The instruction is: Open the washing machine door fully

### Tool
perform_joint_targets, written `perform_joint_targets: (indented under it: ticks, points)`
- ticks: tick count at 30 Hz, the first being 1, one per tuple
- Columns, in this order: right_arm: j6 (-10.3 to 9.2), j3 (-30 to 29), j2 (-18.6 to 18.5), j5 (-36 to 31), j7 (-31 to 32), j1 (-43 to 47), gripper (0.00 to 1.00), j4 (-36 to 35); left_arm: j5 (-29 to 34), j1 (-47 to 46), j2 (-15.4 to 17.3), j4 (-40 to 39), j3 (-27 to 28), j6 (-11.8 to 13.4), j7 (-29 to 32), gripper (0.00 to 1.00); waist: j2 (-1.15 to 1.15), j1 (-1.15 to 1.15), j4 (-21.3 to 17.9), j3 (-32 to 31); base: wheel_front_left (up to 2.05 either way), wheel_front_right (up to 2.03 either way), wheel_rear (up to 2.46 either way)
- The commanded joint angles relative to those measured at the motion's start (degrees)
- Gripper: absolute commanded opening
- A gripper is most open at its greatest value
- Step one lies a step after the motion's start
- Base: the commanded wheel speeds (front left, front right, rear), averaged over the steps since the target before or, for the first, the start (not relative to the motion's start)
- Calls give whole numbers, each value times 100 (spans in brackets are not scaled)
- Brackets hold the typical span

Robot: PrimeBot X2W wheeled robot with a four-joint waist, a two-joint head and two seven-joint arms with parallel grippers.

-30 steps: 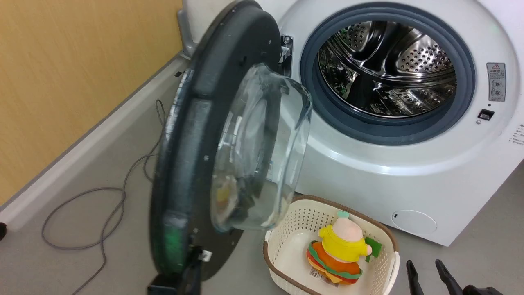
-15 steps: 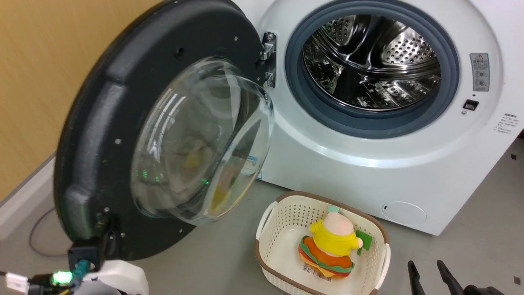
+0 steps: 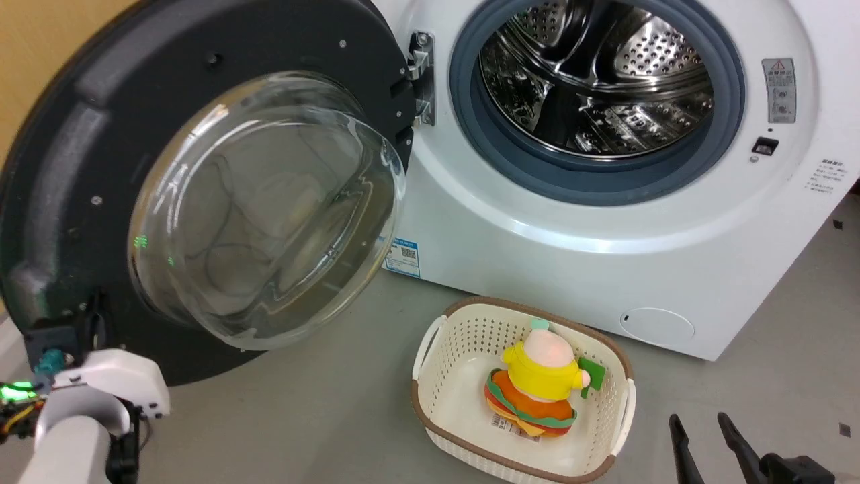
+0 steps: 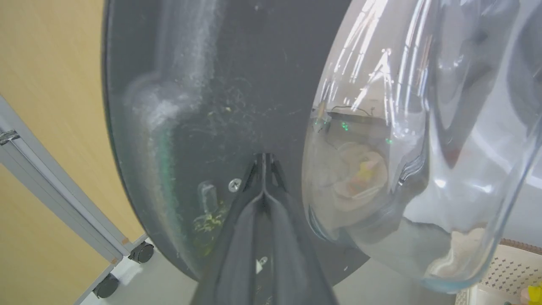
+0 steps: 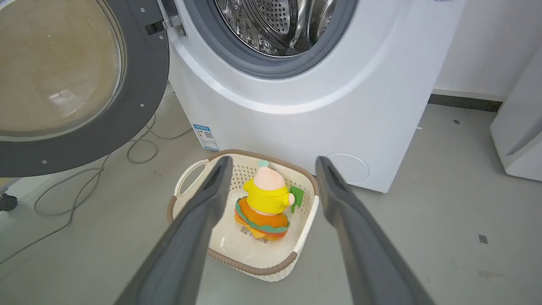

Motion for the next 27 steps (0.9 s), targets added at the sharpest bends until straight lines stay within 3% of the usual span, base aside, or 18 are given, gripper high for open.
perform_joint_targets:
  ticks: [1, 8, 14, 22, 27]
  points:
    - [-4, -6, 8, -57, 15, -118, 100, -17, -16, -167, 57, 90, 58, -28, -45, 0, 0, 0, -24, 43, 0, 0, 0]
    - [-4, -24, 8, -106, 41, -191, 100, -24, 13, -638, 238, 726, 212, -203, -61, 0, 0, 0, -103, 106, 0, 0, 0]
    - [-4, -53, 8, -51, 33, -126, 100, 36, 153, -502, 111, 656, 306, -130, -63, 0, 0, 0, -81, 4, 0, 0, 0]
    - [-4, 27, 8, 64, 5, -95, 100, 122, 221, 320, -270, -261, 595, -20, -64, 0, 0, 0, -18, -208, 0, 0, 0]
    - [-4, 87, 8, 133, -14, -73, 100, 195, 141, 1170, -623, -940, 722, -95, -64, 2, 0, 0, -2, -333, 0, 0, 0]
